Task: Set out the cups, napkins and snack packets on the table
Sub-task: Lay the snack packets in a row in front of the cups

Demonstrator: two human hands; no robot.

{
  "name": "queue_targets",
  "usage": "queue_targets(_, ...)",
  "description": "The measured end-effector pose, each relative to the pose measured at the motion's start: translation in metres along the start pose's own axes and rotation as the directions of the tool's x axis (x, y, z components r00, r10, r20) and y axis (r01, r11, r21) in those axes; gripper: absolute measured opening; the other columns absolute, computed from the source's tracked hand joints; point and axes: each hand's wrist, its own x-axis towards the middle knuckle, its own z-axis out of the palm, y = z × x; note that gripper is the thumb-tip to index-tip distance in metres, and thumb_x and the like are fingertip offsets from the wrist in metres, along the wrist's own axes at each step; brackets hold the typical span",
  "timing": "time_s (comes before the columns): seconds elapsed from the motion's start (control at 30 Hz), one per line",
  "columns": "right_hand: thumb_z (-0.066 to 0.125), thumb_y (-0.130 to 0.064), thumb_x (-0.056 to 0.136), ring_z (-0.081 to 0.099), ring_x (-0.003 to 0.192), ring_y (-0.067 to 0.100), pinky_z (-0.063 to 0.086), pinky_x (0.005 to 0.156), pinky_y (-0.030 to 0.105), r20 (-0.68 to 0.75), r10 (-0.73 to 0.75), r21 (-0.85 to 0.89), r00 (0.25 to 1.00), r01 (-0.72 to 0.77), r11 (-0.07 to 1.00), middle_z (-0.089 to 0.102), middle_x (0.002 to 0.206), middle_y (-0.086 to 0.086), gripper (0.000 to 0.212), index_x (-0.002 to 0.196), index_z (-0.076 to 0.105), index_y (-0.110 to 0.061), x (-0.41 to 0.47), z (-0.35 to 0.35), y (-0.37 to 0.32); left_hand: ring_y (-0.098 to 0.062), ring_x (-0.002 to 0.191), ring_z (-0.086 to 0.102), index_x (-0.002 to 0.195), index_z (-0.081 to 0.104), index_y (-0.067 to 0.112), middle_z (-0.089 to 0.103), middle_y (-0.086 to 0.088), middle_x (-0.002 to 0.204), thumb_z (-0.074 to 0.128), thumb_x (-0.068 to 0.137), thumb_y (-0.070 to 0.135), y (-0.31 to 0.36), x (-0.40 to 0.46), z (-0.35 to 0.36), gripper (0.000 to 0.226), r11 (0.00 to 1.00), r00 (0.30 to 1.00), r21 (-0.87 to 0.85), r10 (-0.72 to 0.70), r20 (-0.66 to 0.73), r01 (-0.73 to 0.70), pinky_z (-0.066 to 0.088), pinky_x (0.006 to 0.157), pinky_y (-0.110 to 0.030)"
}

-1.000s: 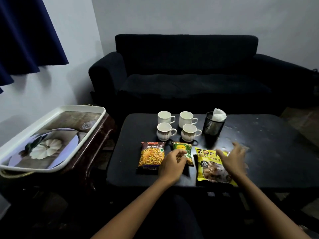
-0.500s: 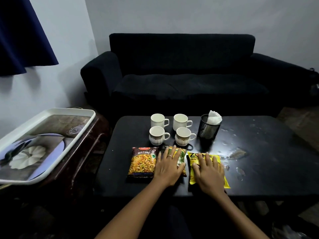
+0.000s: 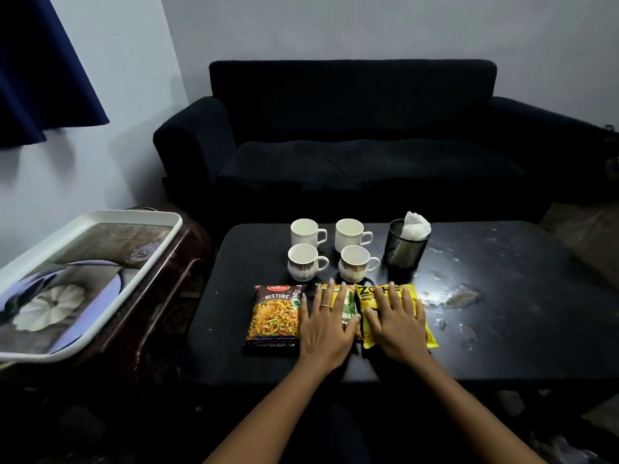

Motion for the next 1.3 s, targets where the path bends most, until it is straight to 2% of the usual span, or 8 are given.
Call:
queue_targets(0.13, 0.021, -0.065, 0.09, -0.008, 0.147, 0.024, -0.007, 0.115, 0.052, 0.0, -0.044, -0.025, 0.999, 0.044, 0.999, -0.001, 0.16, -0.001, 0.066, 0.148, 0.009, -0.036, -0.003, -0.007, -0.006, -0.019, 0.147, 0.018, 0.15, 0.016, 0.034, 0.02, 0.003, 0.159, 0.026, 0.09, 0.063, -0.014, -0.007, -0.014, 0.067, 0.999, 0.988, 0.028, -0.013, -0.152, 0.017, 0.0, 0.118, -0.049)
queue_targets(0.23, 0.017, -0.069, 0.088, -0.011, 0.146, 0.025, -0.01, 0.114, 0.055, 0.045, -0.072, 0.032, 0.996, 0.07, 0.997, 0.003, 0.16, -0.001, 0.068, 0.148, 0.01, -0.037, -0.004, -0.01, -0.022, -0.022, 0.146, 0.019, 0.148, 0.025, 0.033, 0.024, 0.002, 0.158, 0.024, 0.09, 0.063, -0.029, -0.01, -0.023, 0.065, 0.992, 0.974, 0.079, -0.082, -0.213, 0.101, -0.008, 0.116, -0.05)
queue_targets(0.37, 0.015, -0.074, 0.084, -0.013, 0.145, 0.029, -0.012, 0.109, 0.064, 0.167, -0.057, 0.102, 0.984, 0.04, 0.994, 0.0, 0.16, 0.0, 0.073, 0.147, 0.005, -0.04, -0.007, -0.008, -0.042, -0.025, 0.149, 0.005, 0.149, 0.017, 0.036, 0.014, 0.0, 0.16, 0.021, 0.091, 0.066, -0.05, -0.015, -0.029, 0.066, 0.978, 0.979, 0.086, -0.181, -0.097, 0.19, -0.007, 0.115, -0.055)
queue_targets(0.5, 0.017, -0.074, 0.084, -0.014, 0.145, 0.033, -0.014, 0.106, 0.067, 0.187, -0.079, 0.082, 0.979, 0.065, 0.995, -0.002, 0.16, 0.003, 0.072, 0.146, -0.001, -0.042, -0.009, -0.007, -0.047, -0.025, 0.149, -0.001, 0.15, 0.009, 0.037, 0.006, 0.001, 0.161, 0.022, 0.091, 0.066, -0.064, -0.019, -0.031, 0.067, 0.987, 0.989, 0.082, -0.14, 0.035, 0.137, 0.001, 0.118, -0.054)
queue_targets(0.77, 0.016, -0.075, 0.084, -0.016, 0.145, 0.031, -0.015, 0.107, 0.065, 0.205, -0.115, 0.079, 0.972, 0.1, 0.992, -0.004, 0.16, 0.001, 0.074, 0.146, -0.004, -0.041, -0.011, -0.005, -0.053, -0.023, 0.149, -0.003, 0.15, 0.006, 0.039, 0.003, 0.003, 0.161, 0.022, 0.092, 0.065, -0.068, -0.02, -0.036, 0.066, 0.99, 0.989, 0.084, -0.121, 0.082, 0.115, -0.003, 0.118, -0.052)
queue_targets(0.87, 0.022, -0.072, 0.086, -0.01, 0.146, 0.027, -0.008, 0.111, 0.061, 0.17, -0.106, 0.161, 0.98, 0.078, 0.984, 0.002, 0.16, 0.0, 0.073, 0.148, 0.007, -0.038, -0.01, -0.009, -0.052, -0.021, 0.149, 0.003, 0.149, 0.013, 0.036, 0.009, 0.003, 0.161, 0.023, 0.092, 0.064, -0.065, -0.018, -0.039, 0.064, 0.992, 0.992, 0.043, -0.123, 0.02, 0.123, -0.004, 0.118, -0.052)
queue_targets(1.07, 0.047, -0.046, 0.091, 0.029, 0.133, 0.022, 0.025, 0.104, 0.041, -0.186, -0.089, 0.236, 0.979, 0.132, 0.963, 0.039, 0.14, 0.002, 0.048, 0.133, 0.04, -0.023, 0.013, -0.031, -0.054, -0.019, 0.145, 0.02, 0.147, 0.024, 0.023, 0.027, 0.0, 0.156, 0.041, 0.091, 0.057, -0.064, 0.012, -0.056, 0.068, 0.985, 0.981, -0.082, -0.162, -0.105, 0.154, 0.004, 0.119, -0.046)
queue_targets(1.3, 0.063, -0.041, 0.083, 0.04, 0.124, 0.029, 0.037, 0.092, 0.036, -0.164, -0.072, 0.21, 0.984, 0.106, 0.972, 0.043, 0.138, 0.007, 0.063, 0.134, 0.04, -0.013, 0.074, -0.049, -0.046, -0.023, 0.142, 0.027, 0.148, 0.023, 0.015, 0.028, -0.005, 0.155, 0.056, 0.084, 0.058, -0.064, 0.07, -0.072, 0.084, 0.966, 0.978, -0.191, -0.193, -0.076, 0.175, 0.013, 0.119, -0.045)
